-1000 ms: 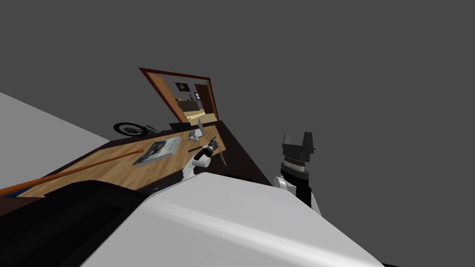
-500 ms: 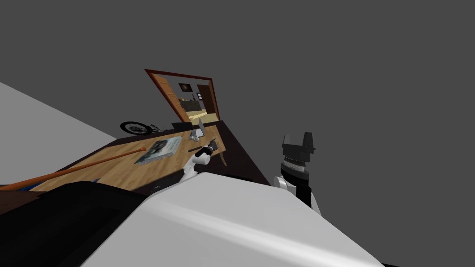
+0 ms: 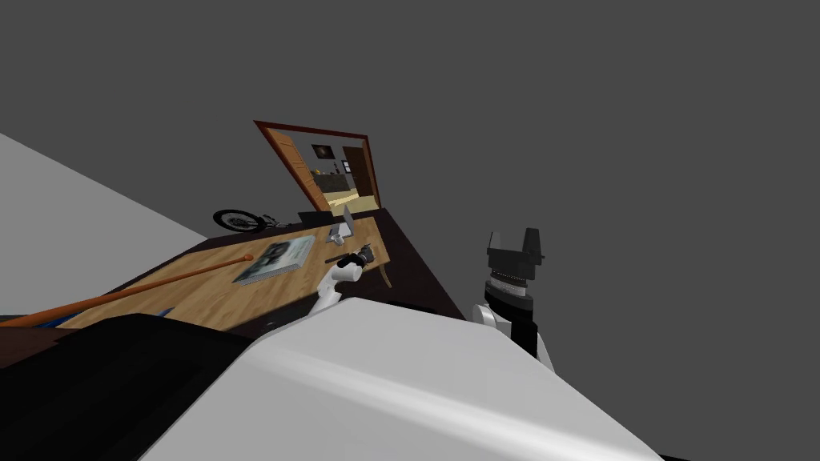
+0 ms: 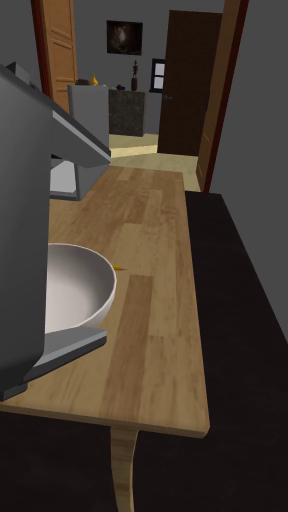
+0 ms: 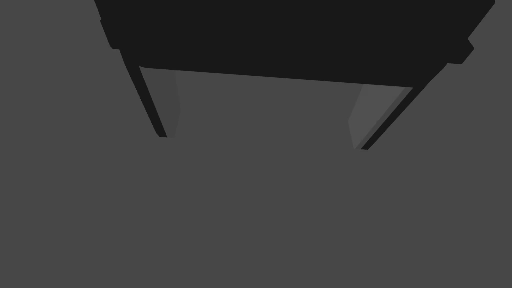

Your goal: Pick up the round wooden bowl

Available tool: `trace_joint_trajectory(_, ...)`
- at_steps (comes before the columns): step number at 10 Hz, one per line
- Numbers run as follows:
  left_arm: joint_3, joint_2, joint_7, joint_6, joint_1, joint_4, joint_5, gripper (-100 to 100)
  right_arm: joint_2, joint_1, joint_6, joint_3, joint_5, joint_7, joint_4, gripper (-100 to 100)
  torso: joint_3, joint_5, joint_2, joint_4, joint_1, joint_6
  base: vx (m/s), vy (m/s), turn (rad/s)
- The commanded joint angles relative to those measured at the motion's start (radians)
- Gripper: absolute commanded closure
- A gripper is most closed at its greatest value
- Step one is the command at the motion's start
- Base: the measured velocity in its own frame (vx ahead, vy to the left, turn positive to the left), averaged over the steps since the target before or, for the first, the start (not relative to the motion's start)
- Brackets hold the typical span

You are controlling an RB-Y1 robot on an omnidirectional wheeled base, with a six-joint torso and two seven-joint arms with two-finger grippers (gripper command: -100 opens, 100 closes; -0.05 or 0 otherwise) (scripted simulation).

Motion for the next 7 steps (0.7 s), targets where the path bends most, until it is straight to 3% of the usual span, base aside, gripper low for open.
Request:
trace_joint_trajectory(1, 0.022, 0.011, 0.02, 0.046, -0.012, 0.026, 0.025, -100, 0.0, 0.0, 0.0, 0.0, 0.0, 0.0, 0.0, 0, 0.0, 0.0, 0.0, 0.0, 0.0, 0.0, 0.042, 0.016, 0.01)
trace_joint_trajectory(3, 0.039, 0.012, 0.035, 0.08, -0.022, 0.047, 0.039, -100, 0.0, 0.0, 0.0, 0.0, 0.0, 0.0, 0.0, 0, 0.0, 0.0, -0.001, 0.0, 0.002, 0.0, 0.049, 0.021, 0.016)
trace_joint_trajectory(7, 0.107, 0.009, 0.09, 0.2, -0.055, 0.126, 0.089, -100, 0.0, 0.0, 0.0, 0.0, 0.0, 0.0, 0.0, 0, 0.0, 0.0, 0.0, 0.0, 0.002, 0.0, 0.048, 0.028, 0.006)
